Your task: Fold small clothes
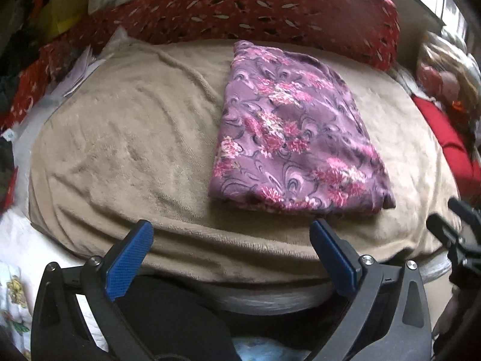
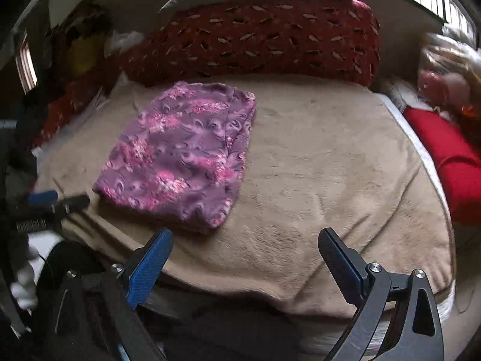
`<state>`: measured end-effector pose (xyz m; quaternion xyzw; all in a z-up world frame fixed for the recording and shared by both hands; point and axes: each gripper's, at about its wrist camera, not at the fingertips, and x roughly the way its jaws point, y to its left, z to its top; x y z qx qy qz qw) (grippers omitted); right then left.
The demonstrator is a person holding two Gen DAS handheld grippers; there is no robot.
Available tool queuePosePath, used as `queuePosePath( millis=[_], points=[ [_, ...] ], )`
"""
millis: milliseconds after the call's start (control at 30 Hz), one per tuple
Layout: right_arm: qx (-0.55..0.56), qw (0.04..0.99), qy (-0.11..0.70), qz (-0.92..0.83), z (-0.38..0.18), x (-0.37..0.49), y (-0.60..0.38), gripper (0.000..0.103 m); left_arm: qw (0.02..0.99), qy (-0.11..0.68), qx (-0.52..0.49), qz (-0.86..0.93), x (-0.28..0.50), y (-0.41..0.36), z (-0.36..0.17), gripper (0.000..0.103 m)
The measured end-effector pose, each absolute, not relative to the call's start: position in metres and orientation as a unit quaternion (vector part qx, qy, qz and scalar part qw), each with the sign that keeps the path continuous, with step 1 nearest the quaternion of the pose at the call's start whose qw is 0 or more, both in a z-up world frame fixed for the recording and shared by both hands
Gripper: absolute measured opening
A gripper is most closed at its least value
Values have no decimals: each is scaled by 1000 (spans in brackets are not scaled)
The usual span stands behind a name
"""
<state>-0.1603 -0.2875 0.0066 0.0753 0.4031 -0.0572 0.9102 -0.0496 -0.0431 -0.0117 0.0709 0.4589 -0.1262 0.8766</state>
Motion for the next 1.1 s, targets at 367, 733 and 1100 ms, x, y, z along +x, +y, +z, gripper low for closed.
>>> queuePosePath(
  millis=[367, 733, 1100],
  points=[
    [49, 917, 390, -73, 17, -166, -281, 98, 877, 456, 84, -122, -56, -46, -12, 103],
    [44, 921, 378, -88, 26, -170, -280, 98, 876, 464, 65, -118, -55, -29, -12, 103],
    [40, 923, 372, -91, 31, -171, -280, 98, 878, 453, 72, -137, -63, -37, -3, 103]
  ],
)
